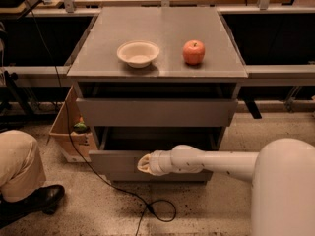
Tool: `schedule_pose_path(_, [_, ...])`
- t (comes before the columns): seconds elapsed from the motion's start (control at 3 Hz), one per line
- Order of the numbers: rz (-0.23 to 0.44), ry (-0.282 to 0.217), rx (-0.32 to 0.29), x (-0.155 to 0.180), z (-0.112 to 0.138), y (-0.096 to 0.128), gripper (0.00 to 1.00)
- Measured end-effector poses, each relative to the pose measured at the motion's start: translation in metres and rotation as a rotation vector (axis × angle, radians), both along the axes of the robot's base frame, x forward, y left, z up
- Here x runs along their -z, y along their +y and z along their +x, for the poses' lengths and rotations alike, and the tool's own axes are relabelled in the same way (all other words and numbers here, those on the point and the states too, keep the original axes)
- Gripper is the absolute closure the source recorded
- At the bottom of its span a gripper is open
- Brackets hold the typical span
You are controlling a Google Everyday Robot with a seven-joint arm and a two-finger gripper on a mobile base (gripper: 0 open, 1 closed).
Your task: Close middle drawer
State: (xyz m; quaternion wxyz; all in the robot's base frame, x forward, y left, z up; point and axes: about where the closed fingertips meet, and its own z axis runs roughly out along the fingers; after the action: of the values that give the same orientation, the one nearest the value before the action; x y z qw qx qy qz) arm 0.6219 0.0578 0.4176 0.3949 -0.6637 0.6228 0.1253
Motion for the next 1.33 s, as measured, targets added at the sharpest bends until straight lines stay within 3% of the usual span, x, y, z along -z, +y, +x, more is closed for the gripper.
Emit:
schedule_pose_path(0.67, [-0.024,-0.047,-0.016,0.002,0.027,0.014,1.00])
schedule_pose_path(1.33, [-0.039,-0.132,-0.022,-0.003,0.062,0.027,1.00])
